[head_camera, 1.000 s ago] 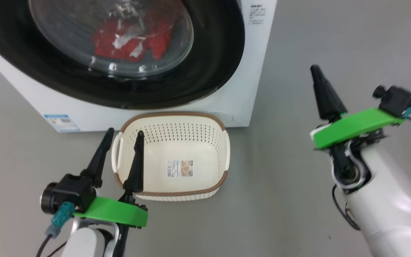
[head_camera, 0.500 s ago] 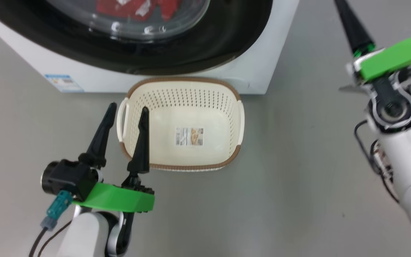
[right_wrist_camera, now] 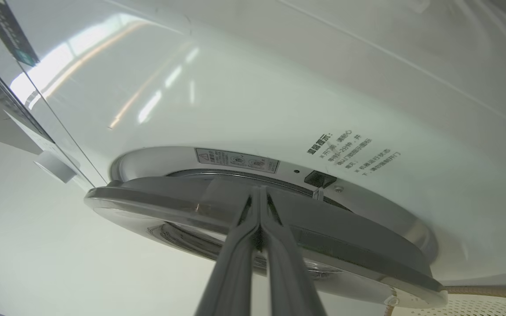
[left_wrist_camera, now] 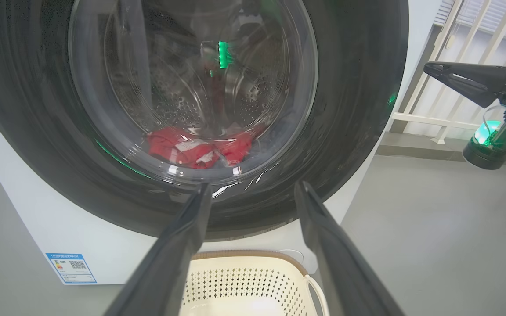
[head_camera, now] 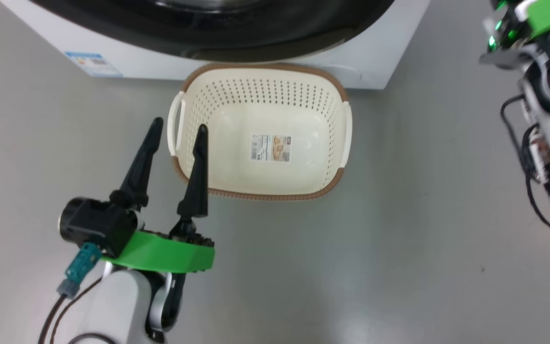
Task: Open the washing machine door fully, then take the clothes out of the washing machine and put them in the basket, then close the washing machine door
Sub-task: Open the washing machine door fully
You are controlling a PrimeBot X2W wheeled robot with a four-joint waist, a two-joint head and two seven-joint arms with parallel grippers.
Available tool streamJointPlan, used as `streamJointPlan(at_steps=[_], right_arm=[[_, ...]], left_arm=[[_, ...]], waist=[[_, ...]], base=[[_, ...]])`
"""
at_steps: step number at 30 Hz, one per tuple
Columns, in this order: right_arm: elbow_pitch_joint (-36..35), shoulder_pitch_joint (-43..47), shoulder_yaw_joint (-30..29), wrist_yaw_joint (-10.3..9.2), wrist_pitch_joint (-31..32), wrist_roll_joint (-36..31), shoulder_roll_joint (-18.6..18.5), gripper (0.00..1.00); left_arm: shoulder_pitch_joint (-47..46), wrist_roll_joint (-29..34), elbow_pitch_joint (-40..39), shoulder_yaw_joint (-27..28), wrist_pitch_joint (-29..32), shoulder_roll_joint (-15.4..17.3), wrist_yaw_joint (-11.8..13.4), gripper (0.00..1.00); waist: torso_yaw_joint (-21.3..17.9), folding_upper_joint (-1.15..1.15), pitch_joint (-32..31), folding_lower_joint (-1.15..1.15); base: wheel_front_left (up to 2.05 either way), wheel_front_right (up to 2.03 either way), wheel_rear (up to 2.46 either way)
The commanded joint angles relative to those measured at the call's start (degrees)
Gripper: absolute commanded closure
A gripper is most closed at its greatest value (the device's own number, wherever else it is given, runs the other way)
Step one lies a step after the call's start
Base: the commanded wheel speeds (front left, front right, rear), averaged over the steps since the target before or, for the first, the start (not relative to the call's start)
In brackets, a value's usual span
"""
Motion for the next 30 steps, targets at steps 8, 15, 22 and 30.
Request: streamJointPlan(at_steps=[8,15,22,30], right_arm=[[3.7,-7.0,-2.4,-0.02,7.4,6.2,1.3,1.00],[6.7,-10.7,-2.5,-0.02,13.6,8.3,1.4,1.00],[8.2,-13.3,-2.1,-0.02,16.5,7.8,1.3,1.00],[10.1,-15.9,-0.2,-0.02,18.9,5.8,1.6,1.00]], left_arm=[[-2.5,-0.9,-1.7,0.2,-0.4,1.1,0.4,0.00],[-3.7,-2.0,-0.6,-0.4,-0.4,1.1,0.1,0.00],[-4.4,-2.9,-0.2,-1.3,-0.4,1.1,0.1,0.00],[-4.7,-3.2,-0.2,-1.8,-0.4,1.1,0.5,0.00]], waist=[[2.2,0.00,4.6,0.00],[2.8,0.00,6.2,0.00],[3.7,0.00,6.6,0.00],[4.2,0.00,7.2,0.00]], base=[[0.00,0.00,0.00],[0.00,0.00,0.00],[0.00,0.00,0.00],[0.00,0.00,0.00]])
